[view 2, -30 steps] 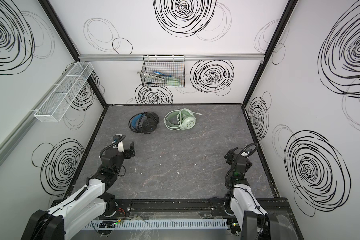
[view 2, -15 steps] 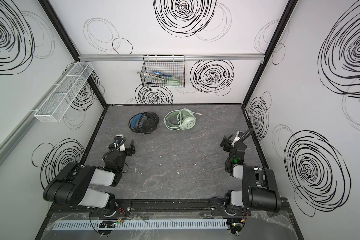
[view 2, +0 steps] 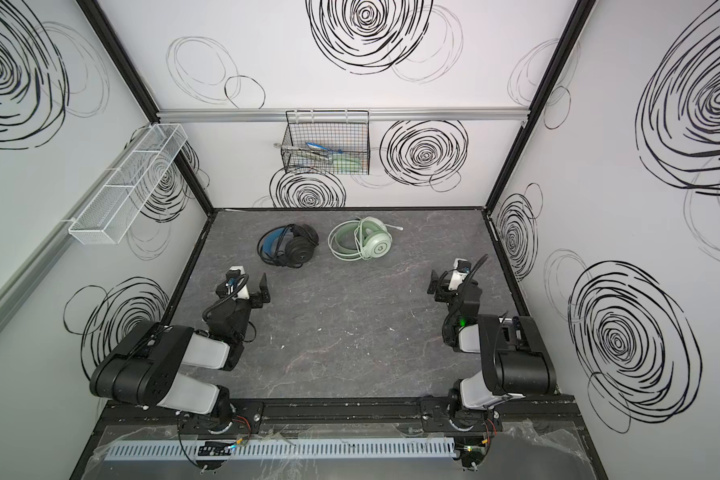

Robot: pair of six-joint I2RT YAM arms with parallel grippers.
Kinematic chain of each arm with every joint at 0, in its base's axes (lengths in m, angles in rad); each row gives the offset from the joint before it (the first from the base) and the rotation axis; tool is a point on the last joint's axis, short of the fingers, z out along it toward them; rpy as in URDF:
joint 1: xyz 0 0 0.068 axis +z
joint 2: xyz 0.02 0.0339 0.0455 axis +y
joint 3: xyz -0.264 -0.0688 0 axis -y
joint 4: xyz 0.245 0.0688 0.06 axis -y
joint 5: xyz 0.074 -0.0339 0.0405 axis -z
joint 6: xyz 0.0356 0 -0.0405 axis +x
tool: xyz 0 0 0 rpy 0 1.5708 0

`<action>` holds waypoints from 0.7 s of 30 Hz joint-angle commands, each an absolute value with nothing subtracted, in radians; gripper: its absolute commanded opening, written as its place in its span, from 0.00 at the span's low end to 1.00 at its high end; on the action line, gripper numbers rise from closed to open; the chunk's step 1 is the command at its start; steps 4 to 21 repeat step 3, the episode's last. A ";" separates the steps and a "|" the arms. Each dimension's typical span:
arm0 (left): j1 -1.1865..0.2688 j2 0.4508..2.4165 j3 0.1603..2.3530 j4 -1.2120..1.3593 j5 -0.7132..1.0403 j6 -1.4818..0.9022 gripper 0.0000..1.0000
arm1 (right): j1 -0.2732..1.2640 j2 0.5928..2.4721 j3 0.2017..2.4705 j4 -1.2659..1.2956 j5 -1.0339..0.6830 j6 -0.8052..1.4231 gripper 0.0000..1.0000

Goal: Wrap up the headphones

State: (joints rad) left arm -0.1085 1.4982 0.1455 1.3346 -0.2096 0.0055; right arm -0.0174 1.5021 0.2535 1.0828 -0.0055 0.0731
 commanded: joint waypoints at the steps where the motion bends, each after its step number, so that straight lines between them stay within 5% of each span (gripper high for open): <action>1: -0.053 1.493 0.195 1.348 -0.104 -0.018 0.96 | -0.012 1.479 0.280 1.059 0.024 0.070 0.97; 21: -0.072 1.493 0.186 1.371 -0.133 -0.004 0.96 | -0.011 1.479 0.264 1.093 0.023 0.062 0.97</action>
